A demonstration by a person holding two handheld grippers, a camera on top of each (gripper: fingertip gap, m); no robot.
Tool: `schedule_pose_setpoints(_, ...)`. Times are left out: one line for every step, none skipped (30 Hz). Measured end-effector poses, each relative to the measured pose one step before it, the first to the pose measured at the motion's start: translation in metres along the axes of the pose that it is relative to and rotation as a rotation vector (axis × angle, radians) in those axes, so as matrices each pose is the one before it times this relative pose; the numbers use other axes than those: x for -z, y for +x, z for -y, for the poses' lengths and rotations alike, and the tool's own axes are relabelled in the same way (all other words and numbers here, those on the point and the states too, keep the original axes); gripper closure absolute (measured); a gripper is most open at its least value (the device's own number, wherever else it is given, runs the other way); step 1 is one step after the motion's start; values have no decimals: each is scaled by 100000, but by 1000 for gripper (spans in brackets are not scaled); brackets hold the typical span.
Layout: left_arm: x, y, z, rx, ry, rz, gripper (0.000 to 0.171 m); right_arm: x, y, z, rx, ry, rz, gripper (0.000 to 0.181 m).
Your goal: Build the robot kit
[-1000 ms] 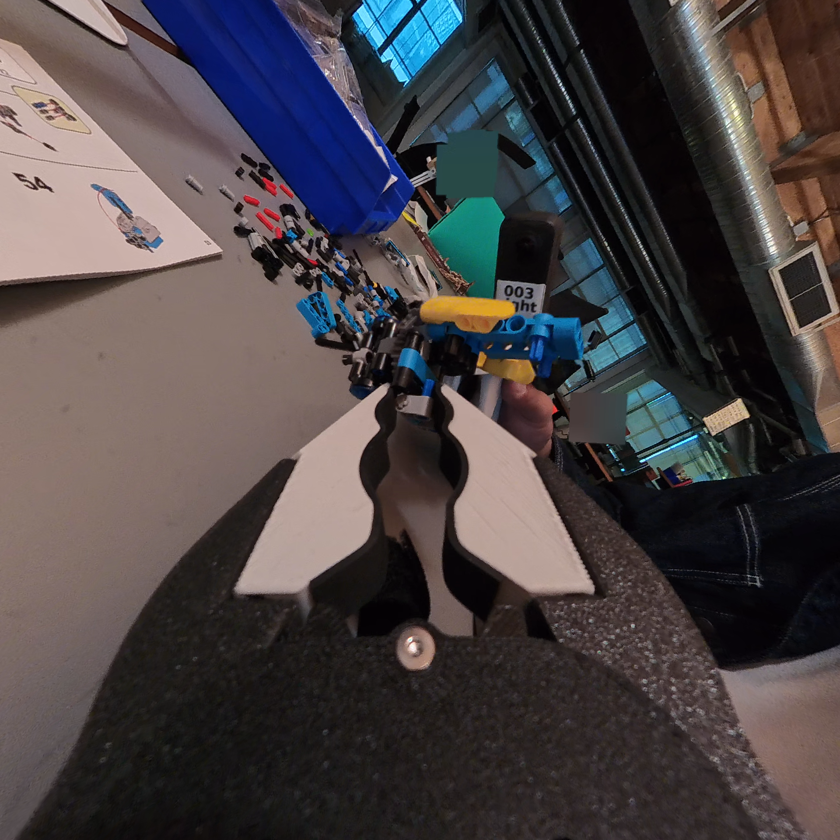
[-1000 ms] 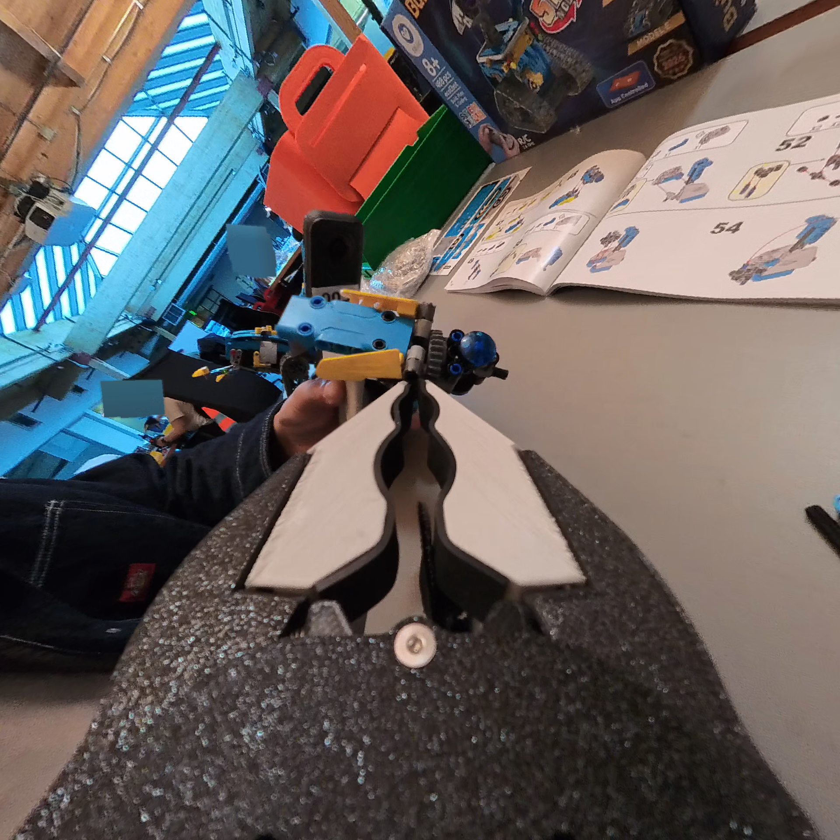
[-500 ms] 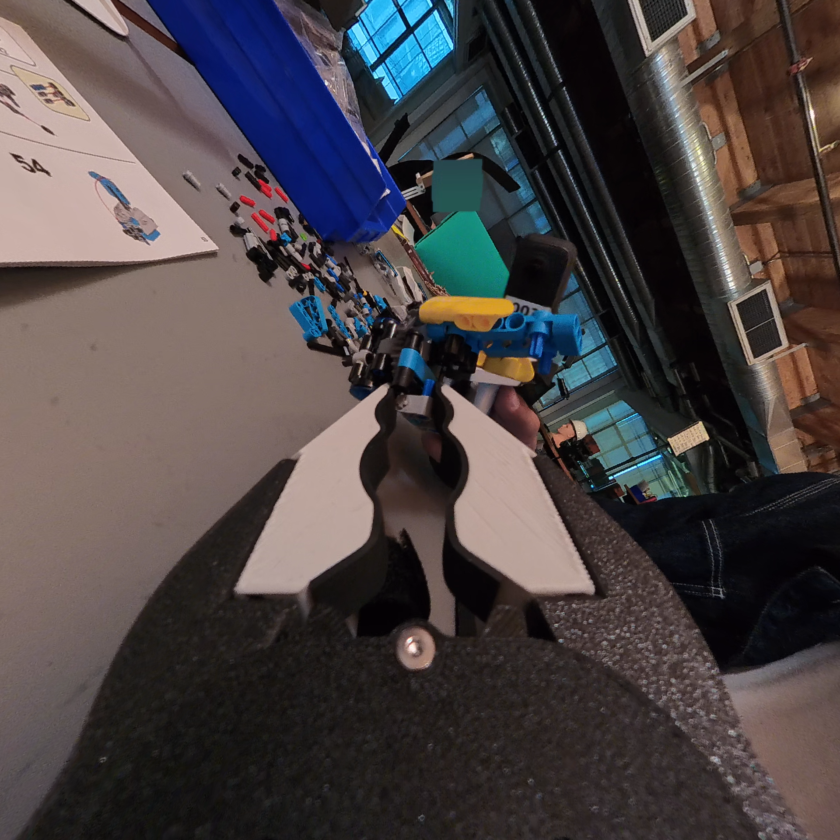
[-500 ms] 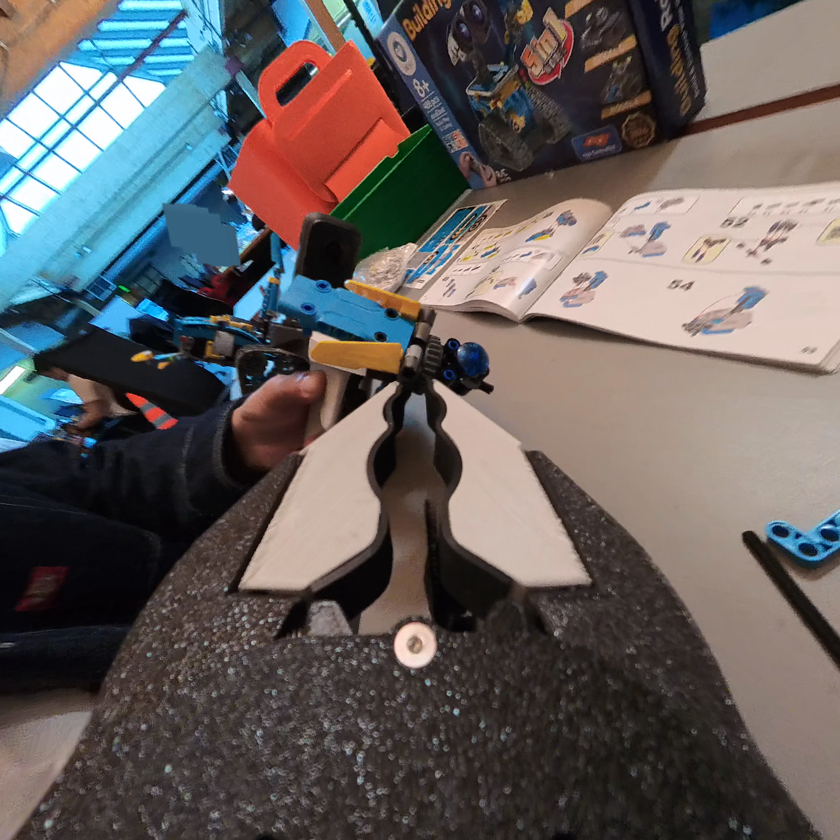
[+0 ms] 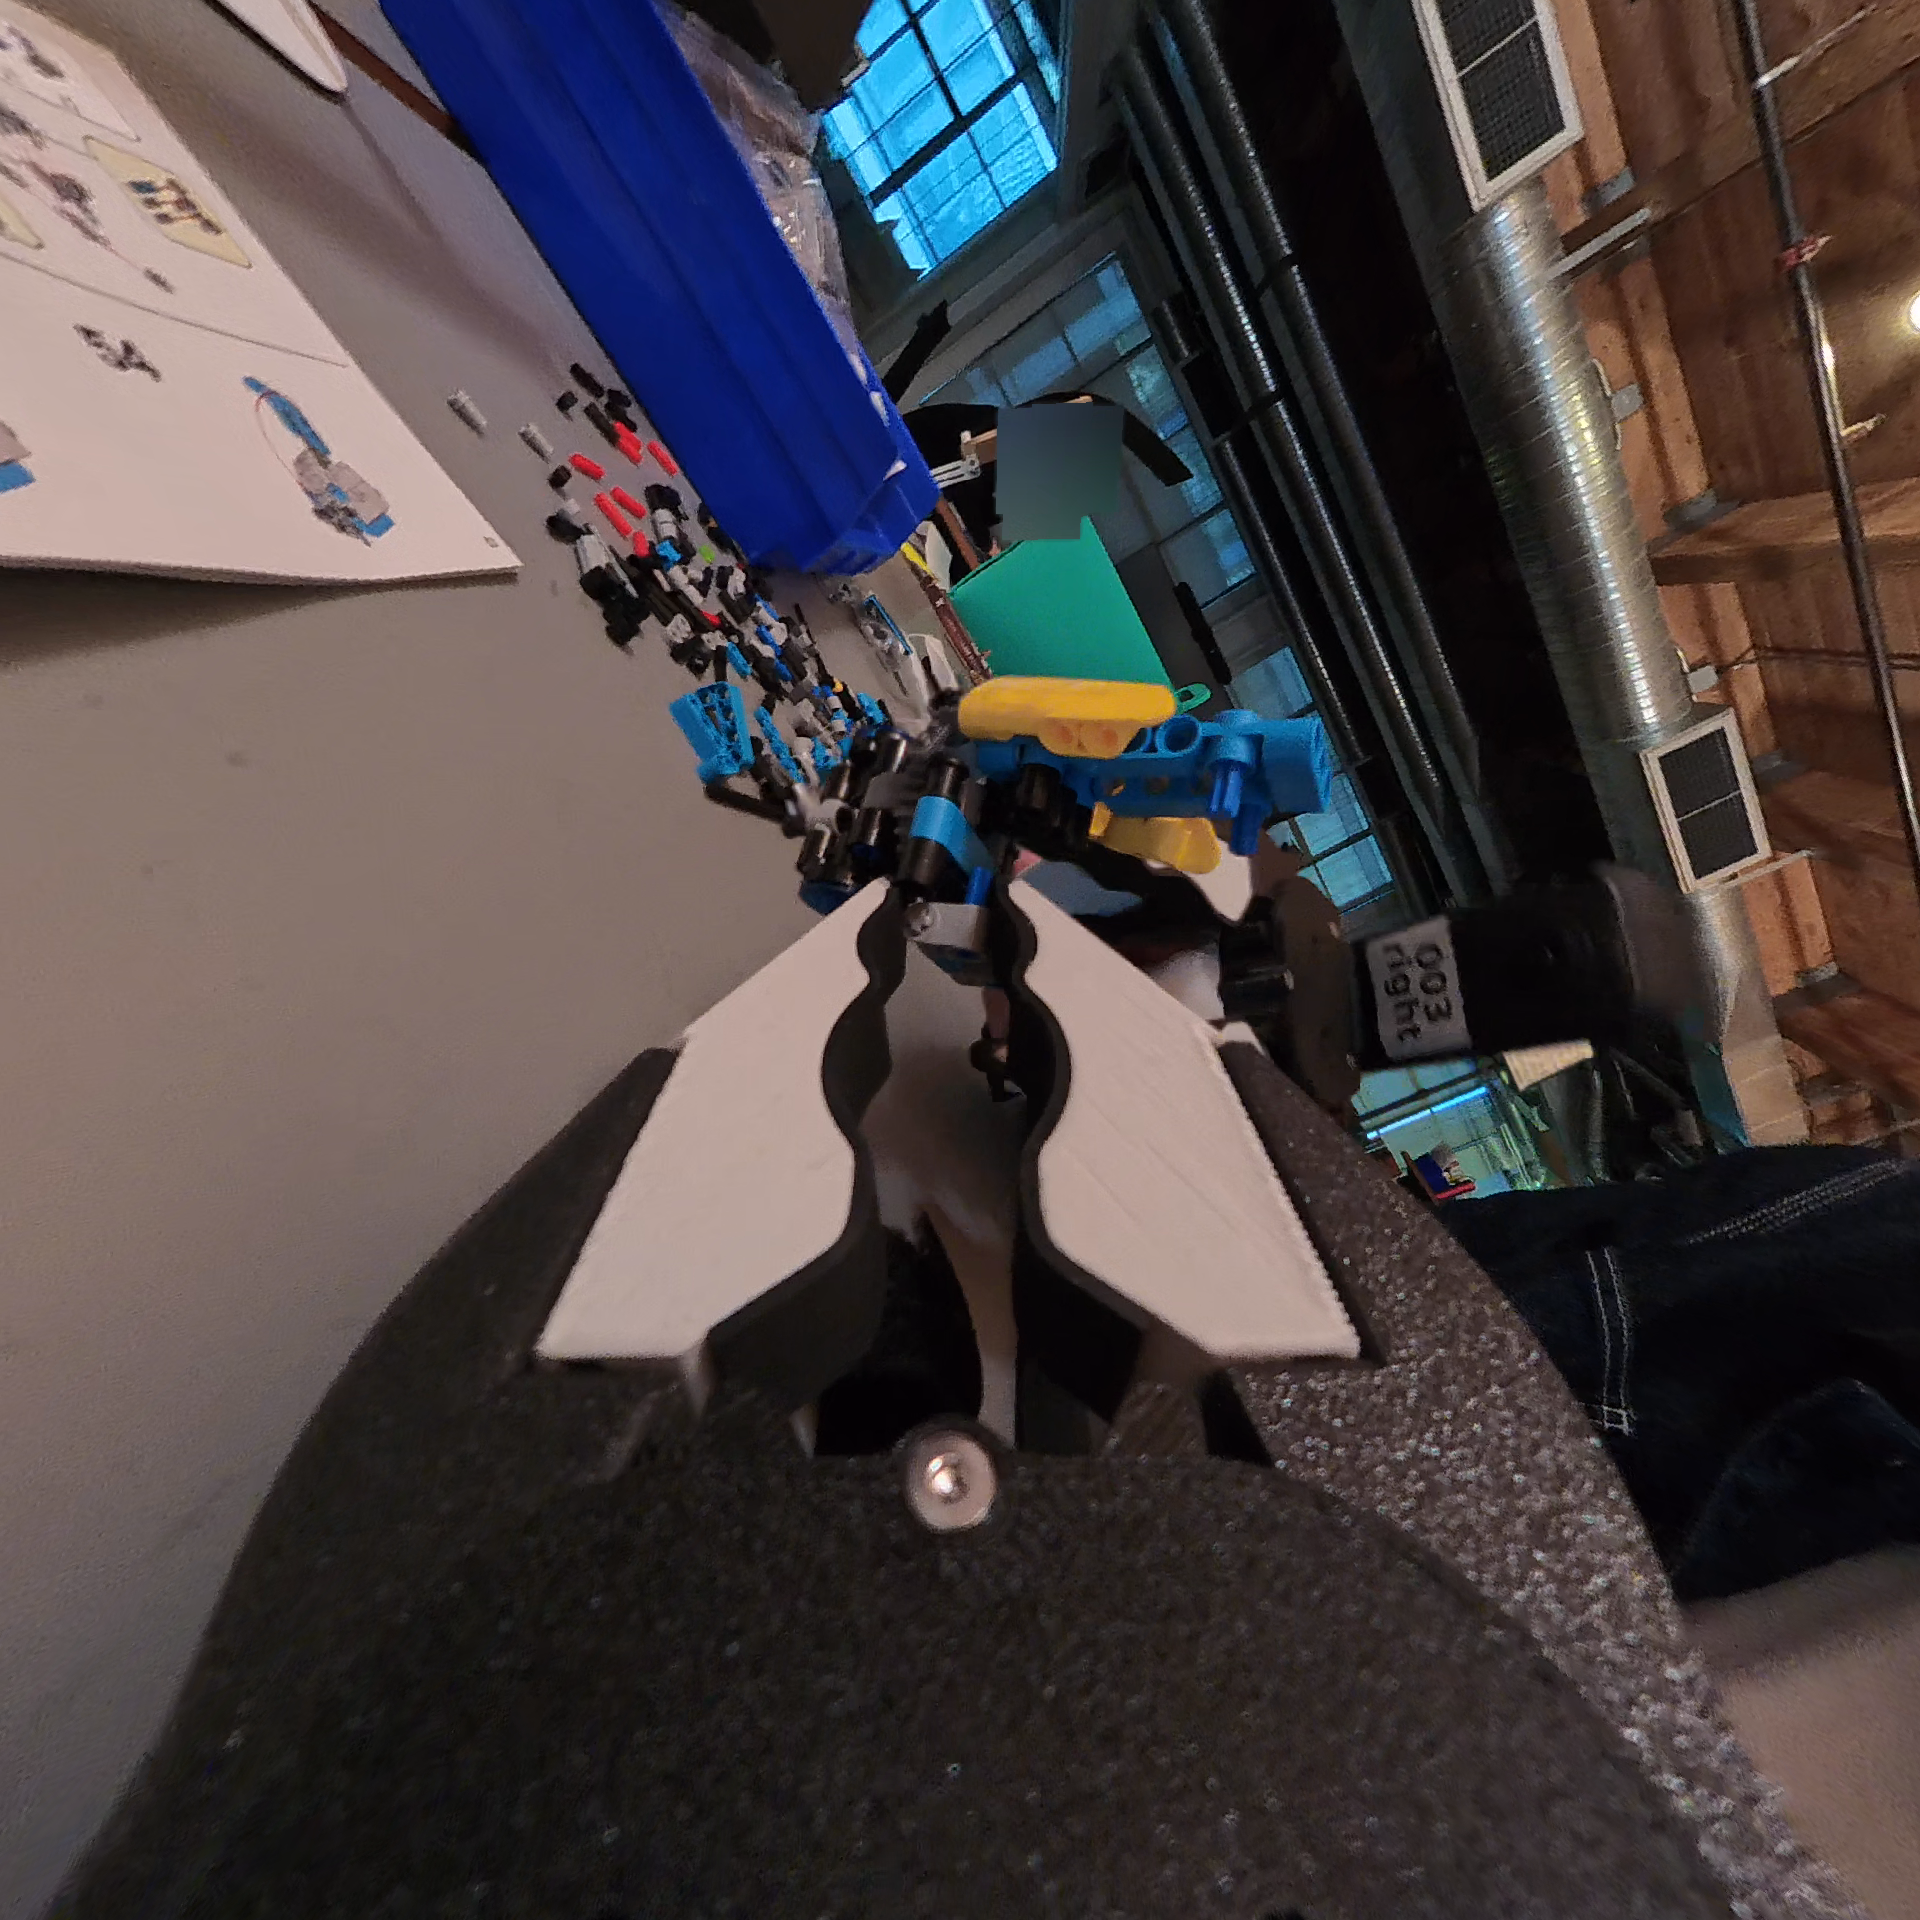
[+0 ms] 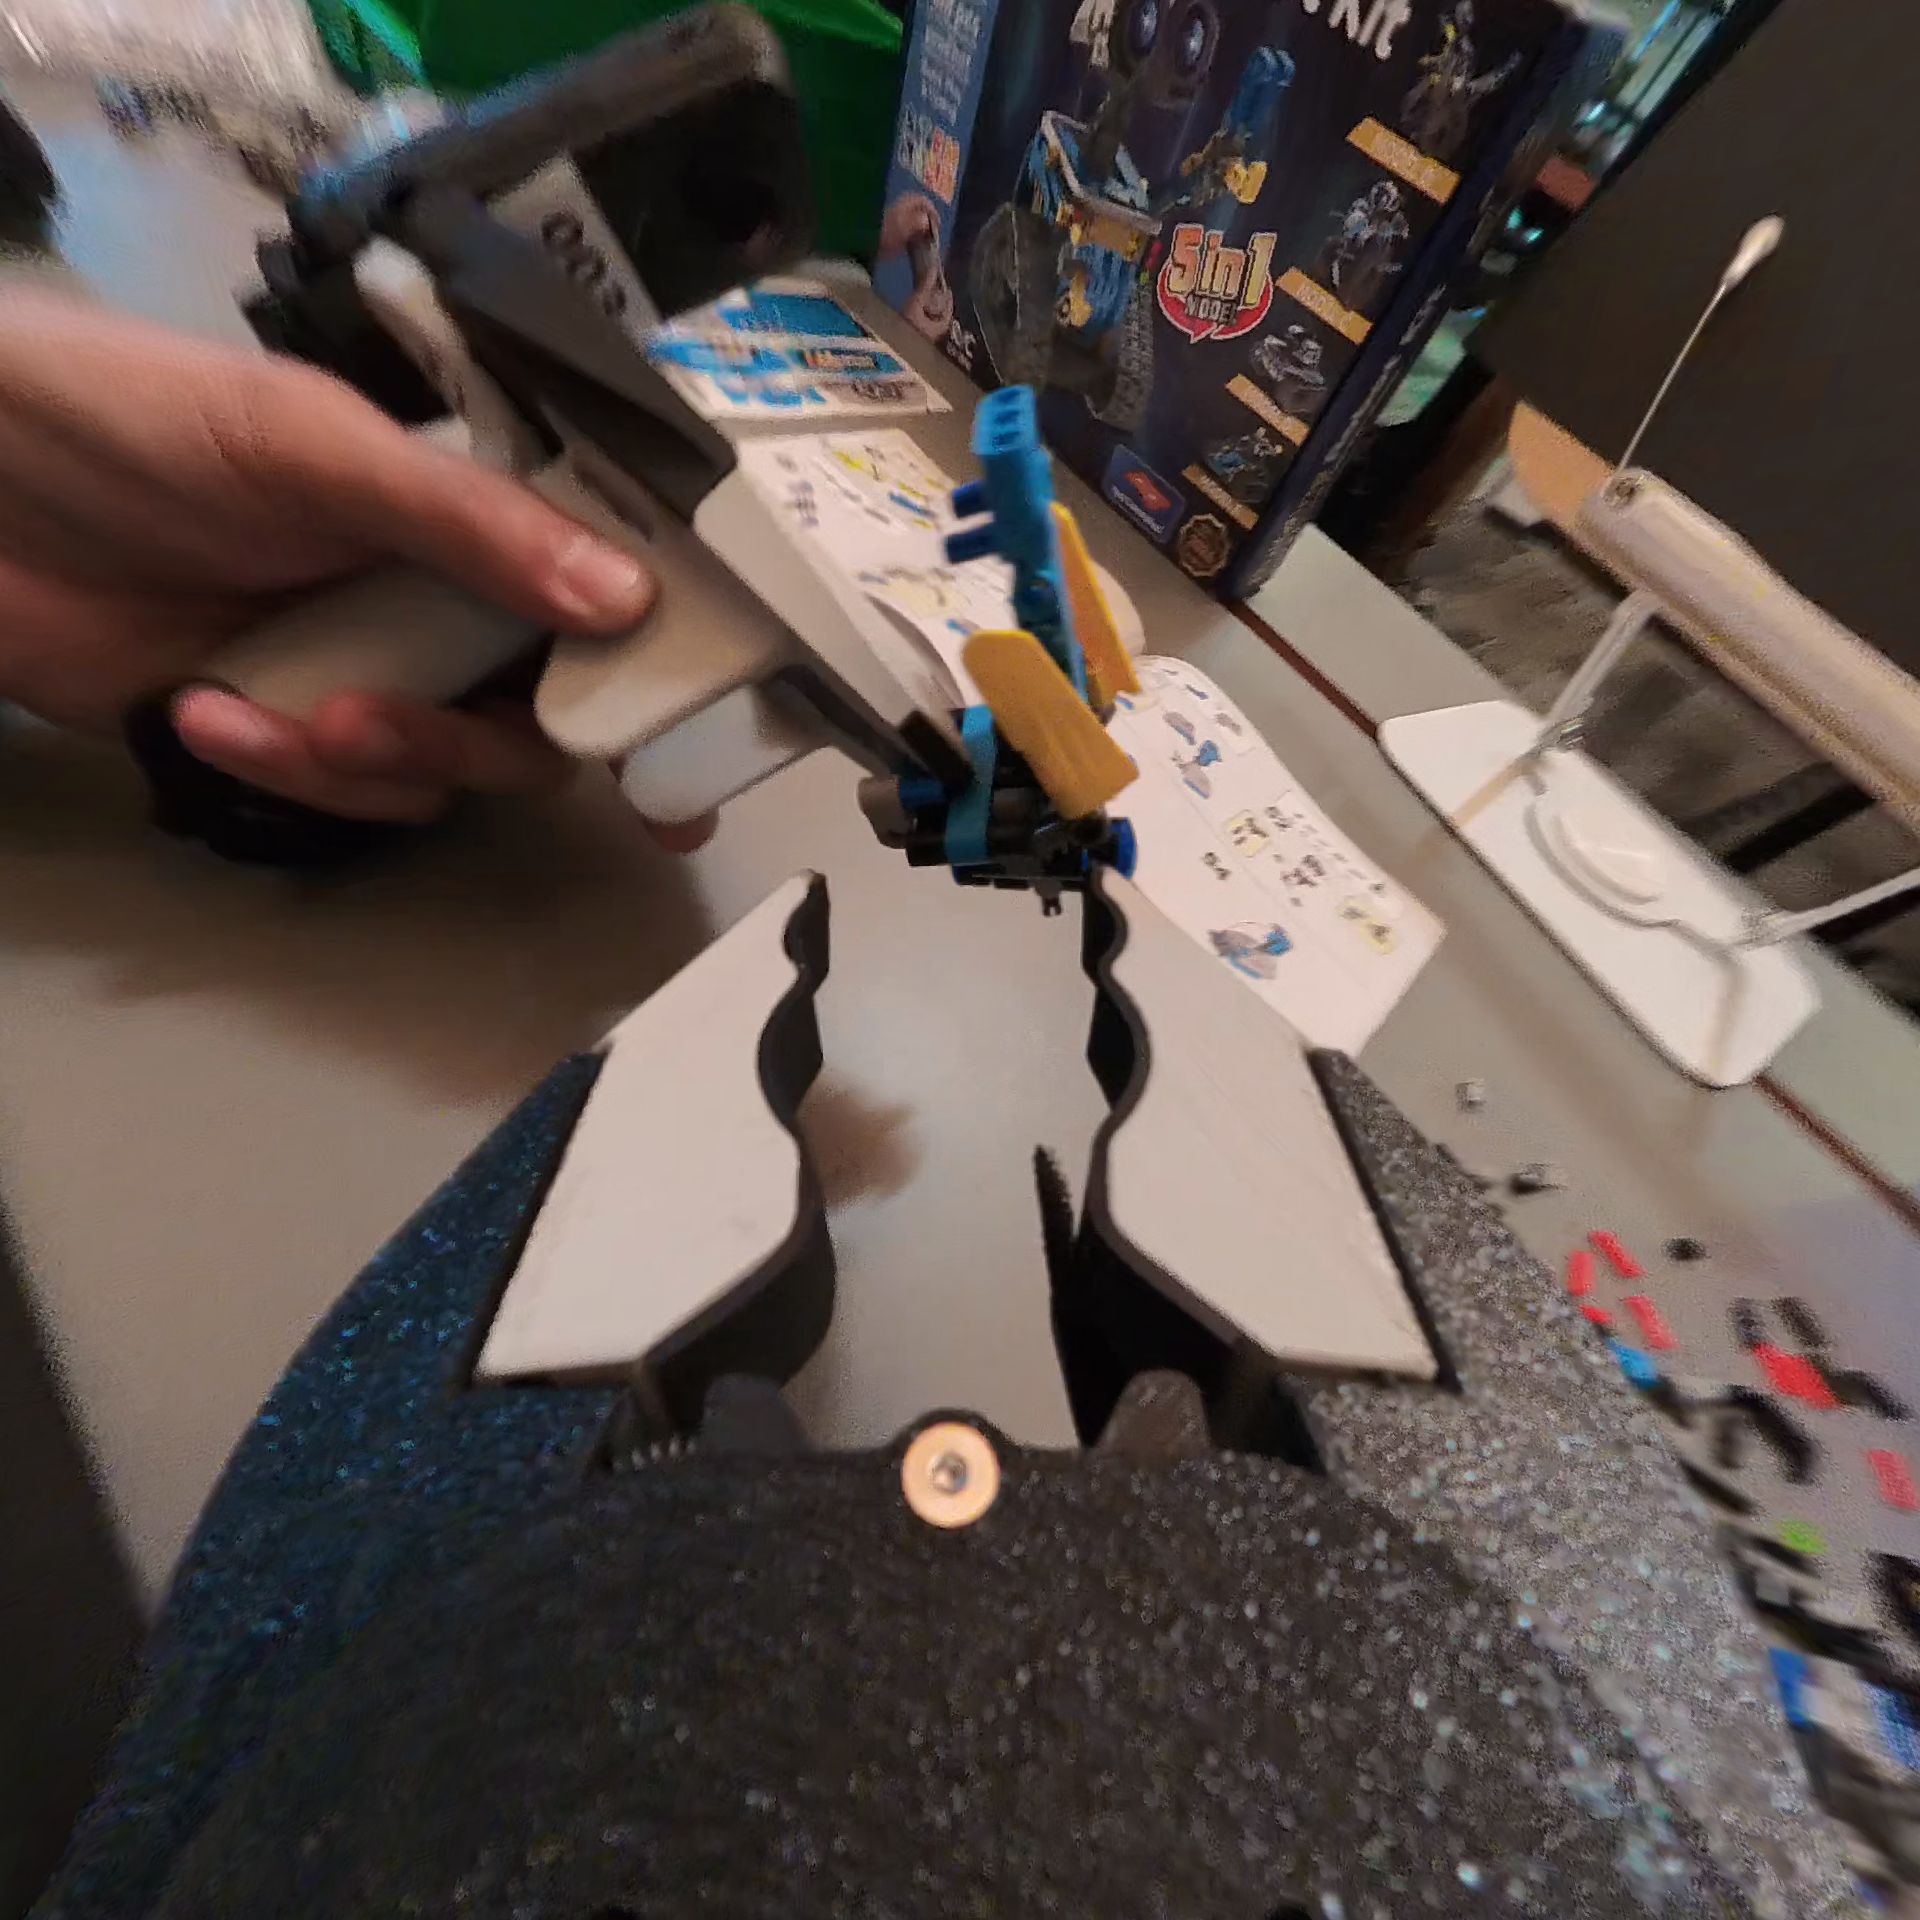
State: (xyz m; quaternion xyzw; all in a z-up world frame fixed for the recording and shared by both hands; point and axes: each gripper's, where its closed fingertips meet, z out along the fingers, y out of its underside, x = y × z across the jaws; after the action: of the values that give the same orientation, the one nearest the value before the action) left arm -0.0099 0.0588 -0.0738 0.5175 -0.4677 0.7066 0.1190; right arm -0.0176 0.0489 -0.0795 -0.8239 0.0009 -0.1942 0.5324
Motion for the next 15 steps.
schedule_pose_setpoints(-8,175,50,-1868,172,-5,157,261,161,356,-8359,2682,3665,135)
schedule_pose_setpoints(-2,31,32,-2925,-179,1237,157,328,209,498,-9014,3533,4103,138)
schedule_pose_setpoints(1,-26,15,-3902,-260,1959,156,381,93,509,-8921,3649,5231,143)
schedule_pose_setpoints(9,1,52,-4564,-110,2194,156,367,319,421,-8238,3108,3642,141)
schedule_pose_setpoints(12,16,57,-5055,-197,2464,156,292,462,198,-6672,1816,2066,140)
schedule_pose_setpoints(16,-55,79,-5418,-103,3178,156,234,501,11,-4742,559,919,138)
schedule_pose_setpoints(34,-127,94,-5716,-85,3761,156,184,140,-111,-3244,-403,2100,139)
schedule_pose_setpoints(41,-164,71,-5711,-478,3807,156,6,148,-254,-4378,-1154,1587,139)
schedule_pose_setpoints(50,-193,60,-5397,-433,3739,156,-107,-250,-241,-5910,-615,4554,136)
schedule_pose_setpoints(62,-191,68,-5218,-248,3573,156,-112,-714,-53,-8418,435,8345,131)
schedule_pose_setpoints(34,-113,13,-4787,-479,2810,156,-122,-693,35,-8323,724,8551,121)
schedule_pose_setpoints(17,5,10,-3880,-308,1870,156,-130,-395,79,-4510,972,4855,109)
schedule_pose_setpoints(-8,110,60,-3011,228,1120,156,-142,-6,-52,880,41,-369,105)
schedule_pose_setpoints(-27,152,32,-2248,-21,485,156,-120,265,-39,4263,-178,-3941,103)
schedule_pose_setpoints(-50,131,-29,-1593,-342,375,156,-71,198,68,4807,442,-4092,103)
